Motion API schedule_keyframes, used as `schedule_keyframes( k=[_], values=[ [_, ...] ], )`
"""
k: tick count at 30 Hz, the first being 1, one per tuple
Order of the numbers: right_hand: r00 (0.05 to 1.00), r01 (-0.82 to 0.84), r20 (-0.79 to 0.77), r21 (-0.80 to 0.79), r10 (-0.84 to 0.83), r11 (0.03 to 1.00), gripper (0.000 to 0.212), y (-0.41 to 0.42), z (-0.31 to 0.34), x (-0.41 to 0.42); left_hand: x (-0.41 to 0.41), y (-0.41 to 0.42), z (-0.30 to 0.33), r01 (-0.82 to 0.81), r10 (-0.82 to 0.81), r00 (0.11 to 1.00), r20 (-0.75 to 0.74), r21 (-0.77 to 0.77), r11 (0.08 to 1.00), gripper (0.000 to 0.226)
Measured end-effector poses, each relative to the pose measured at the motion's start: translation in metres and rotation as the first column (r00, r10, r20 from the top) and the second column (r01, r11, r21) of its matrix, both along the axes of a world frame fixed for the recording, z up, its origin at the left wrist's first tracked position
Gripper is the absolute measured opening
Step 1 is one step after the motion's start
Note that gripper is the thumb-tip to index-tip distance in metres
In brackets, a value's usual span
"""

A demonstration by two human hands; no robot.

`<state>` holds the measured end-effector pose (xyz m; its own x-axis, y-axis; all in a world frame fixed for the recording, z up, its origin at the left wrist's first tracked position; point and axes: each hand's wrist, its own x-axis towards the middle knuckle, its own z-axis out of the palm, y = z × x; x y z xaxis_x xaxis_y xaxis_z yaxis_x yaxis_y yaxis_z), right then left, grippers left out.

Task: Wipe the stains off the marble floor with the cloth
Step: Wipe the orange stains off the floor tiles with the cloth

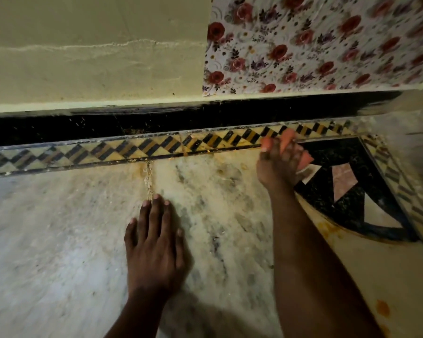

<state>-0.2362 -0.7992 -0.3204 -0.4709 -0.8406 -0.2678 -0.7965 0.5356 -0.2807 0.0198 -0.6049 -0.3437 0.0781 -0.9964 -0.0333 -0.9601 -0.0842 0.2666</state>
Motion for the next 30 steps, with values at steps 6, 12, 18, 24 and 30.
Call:
schedule_keyframes(
  k=[6, 12, 18, 24, 30],
  values=[
    [0.834, -0.541, -0.141, -0.017, 0.533, 0.841, 0.056, 0.147, -0.008, 0.045, 0.000, 0.000, 0.004, -0.001, 0.001, 1.000, -0.008, 0.001, 1.000, 0.069],
    [0.991, -0.041, -0.128, -0.012, 0.039, 0.999, 0.059, 0.096, -0.007, -0.053, 0.000, 0.000, 0.005, 0.028, -0.028, 1.000, -0.012, 0.020, 0.999, 0.070],
    [0.900, -0.407, -0.167, 0.005, 0.402, 0.913, 0.061, 0.160, -0.009, -0.007, 0.001, 0.001, 0.010, 0.018, -0.017, 1.000, -0.017, 0.027, 0.999, 0.070],
    [0.967, -0.178, -0.179, 0.022, 0.179, 0.984, 0.062, 0.195, -0.008, -0.092, 0.000, 0.003, 0.009, 0.017, -0.017, 1.000, -0.003, 0.010, 1.000, 0.069],
    [0.990, -0.097, -0.098, 0.039, 0.101, 0.994, 0.060, 0.130, -0.008, -0.065, -0.001, 0.003, 0.011, 0.031, -0.031, 0.999, -0.014, -0.015, 0.999, 0.070]
  ],
)
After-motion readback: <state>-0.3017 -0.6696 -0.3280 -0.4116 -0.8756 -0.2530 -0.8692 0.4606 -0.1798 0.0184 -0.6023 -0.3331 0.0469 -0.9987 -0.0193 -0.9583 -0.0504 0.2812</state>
